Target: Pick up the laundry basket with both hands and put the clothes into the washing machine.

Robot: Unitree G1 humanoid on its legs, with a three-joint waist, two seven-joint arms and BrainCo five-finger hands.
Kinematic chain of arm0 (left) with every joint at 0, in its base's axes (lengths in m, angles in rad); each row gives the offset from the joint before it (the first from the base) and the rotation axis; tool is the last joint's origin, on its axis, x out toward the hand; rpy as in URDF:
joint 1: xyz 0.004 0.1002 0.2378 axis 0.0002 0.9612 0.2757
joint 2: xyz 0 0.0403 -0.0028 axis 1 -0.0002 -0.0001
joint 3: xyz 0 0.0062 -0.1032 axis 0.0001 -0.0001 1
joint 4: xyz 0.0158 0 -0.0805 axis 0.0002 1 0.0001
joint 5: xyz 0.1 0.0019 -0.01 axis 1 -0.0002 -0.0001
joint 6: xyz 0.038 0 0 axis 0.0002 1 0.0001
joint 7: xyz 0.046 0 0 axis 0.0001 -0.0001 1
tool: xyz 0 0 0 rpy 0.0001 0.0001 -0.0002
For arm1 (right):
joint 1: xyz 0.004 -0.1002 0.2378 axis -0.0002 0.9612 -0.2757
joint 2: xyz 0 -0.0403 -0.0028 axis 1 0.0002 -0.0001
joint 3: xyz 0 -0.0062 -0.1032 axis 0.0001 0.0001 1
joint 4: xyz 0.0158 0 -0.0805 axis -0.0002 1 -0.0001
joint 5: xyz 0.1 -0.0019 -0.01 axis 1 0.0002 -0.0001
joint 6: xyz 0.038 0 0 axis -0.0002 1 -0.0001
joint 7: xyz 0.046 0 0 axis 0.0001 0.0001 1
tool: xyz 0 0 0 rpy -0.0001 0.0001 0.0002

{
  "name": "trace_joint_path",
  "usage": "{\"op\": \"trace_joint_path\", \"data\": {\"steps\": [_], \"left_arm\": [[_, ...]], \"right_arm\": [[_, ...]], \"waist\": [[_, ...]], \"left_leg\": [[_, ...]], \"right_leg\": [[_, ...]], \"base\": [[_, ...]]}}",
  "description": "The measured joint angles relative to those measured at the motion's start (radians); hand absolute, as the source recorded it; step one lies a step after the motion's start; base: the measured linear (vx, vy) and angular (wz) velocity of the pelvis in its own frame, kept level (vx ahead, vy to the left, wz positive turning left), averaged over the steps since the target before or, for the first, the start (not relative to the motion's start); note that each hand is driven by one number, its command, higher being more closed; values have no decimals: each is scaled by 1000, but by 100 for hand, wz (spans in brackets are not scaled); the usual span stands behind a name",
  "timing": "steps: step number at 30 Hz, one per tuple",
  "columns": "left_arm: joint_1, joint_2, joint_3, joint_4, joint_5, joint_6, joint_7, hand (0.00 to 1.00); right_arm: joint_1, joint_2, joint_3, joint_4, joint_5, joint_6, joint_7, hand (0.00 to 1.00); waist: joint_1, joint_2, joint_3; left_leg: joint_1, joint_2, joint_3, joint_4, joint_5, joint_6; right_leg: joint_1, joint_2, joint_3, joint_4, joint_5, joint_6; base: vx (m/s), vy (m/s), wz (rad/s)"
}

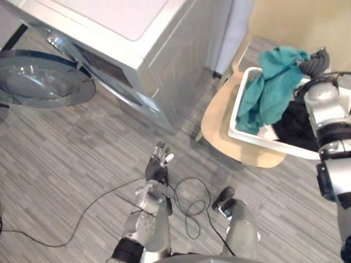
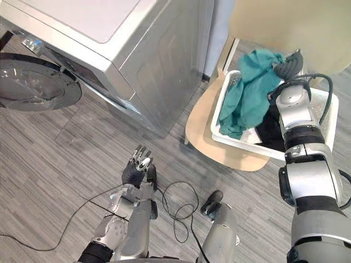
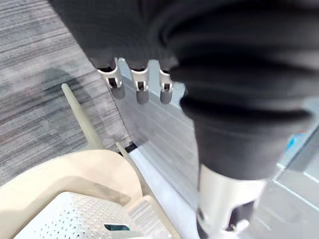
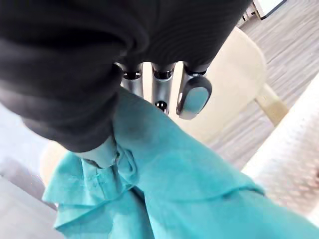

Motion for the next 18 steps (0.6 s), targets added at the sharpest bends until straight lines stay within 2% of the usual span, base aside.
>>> {"op": "trace_joint_path", "data": {"steps": [4, 7, 8, 12, 16, 18], "left_arm": [[12, 7, -6, -23, 10, 0, 1, 0], [19, 12, -15, -36, 46, 0, 4, 0], [33, 21, -31, -89, 69, 0, 6, 0], [16, 34, -120, -186, 176, -3, 4, 0], [-56, 43, -228, -253, 260, -3, 4, 0], [-95, 42, -281, -287, 292, -8, 5, 0]], "right_arm": [[33, 9, -106, -99, 12, -1, -24, 100], [104, 50, -188, -203, 18, -1, -39, 100], [141, 77, -222, -252, 18, -1, -46, 100], [183, 86, -285, -360, 16, -2, -70, 100], [186, 106, -292, -422, 13, -5, -70, 100], [185, 128, -284, -426, 8, -22, -70, 100]], "waist": [[3, -8, -12], [-3, -23, -23], [-8, -36, -36], [-23, -39, -80], [-33, -45, -118], [-42, -45, -147]], "left_leg": [[13, 2, 9, 0, -3, 5], [54, 5, 41, 0, -9, 15], [72, 4, 49, 0, -15, 22], [101, 2, 55, 1, -25, 31], [155, 4, 85, 0, -44, 25], [173, 9, 108, 0, -53, 25]], "right_leg": [[10, 2, 2, -3, 0, 0], [50, 3, 7, -10, -4, 7], [69, 4, 9, -17, -8, 14], [106, 7, 5, -36, -7, 24], [144, 21, 33, -70, -3, 32], [151, 38, 58, -97, 4, 40]], "base": [[23, -68, -1], [65, -62, -4], [80, -55, -2], [88, -50, -1], [76, -36, -19], [67, -19, -38]]}}
